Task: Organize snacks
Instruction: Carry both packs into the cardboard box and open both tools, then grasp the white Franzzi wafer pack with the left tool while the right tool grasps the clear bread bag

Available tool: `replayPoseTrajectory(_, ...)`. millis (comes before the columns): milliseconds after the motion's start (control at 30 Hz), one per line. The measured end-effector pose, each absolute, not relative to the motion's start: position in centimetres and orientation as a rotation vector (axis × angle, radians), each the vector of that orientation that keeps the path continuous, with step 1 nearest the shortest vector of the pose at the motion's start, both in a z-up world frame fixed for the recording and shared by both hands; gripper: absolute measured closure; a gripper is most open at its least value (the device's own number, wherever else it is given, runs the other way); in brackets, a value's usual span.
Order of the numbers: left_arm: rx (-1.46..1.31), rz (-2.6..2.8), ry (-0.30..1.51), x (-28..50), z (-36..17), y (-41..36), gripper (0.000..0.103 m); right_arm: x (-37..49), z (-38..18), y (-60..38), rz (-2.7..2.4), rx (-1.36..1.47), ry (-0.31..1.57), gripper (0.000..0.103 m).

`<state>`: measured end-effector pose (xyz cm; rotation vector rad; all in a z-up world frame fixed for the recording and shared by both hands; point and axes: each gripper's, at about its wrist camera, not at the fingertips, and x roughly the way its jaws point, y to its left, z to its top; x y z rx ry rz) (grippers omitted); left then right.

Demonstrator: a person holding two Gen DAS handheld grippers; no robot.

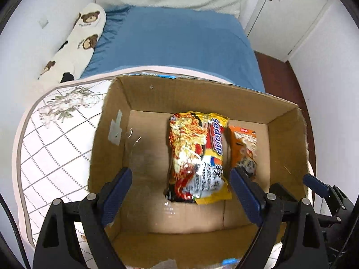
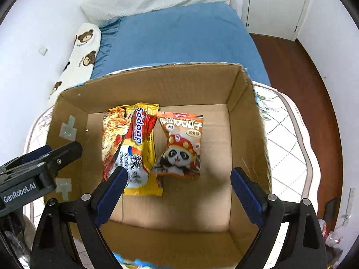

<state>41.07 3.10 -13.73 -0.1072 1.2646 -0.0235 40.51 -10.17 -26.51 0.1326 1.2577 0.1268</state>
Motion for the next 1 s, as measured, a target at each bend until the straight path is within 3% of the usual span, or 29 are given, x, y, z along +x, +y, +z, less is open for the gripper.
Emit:
replayPoseTrajectory(667, -0.064, -0.054, 1.123, 31.0, -6.5, 4.0, 0.013, 28.2, -18.5, -11.2, 0.151, 0.138, 1.125, 0.008)
replayPoseTrajectory(800, -0.042, -0.029, 1.153, 27.9, -8.3, 4.4, 0.013, 25.1, -20.3, -11.3, 0.167, 0.146, 1.184, 0.008)
replayPoseTrajectory(1000, 0.083, -0.019, 1.262, 21.9, -15.0, 3.9, 0.013, 18.6, -28.2, -12.7, 0.168, 0.239, 1.377, 0.008)
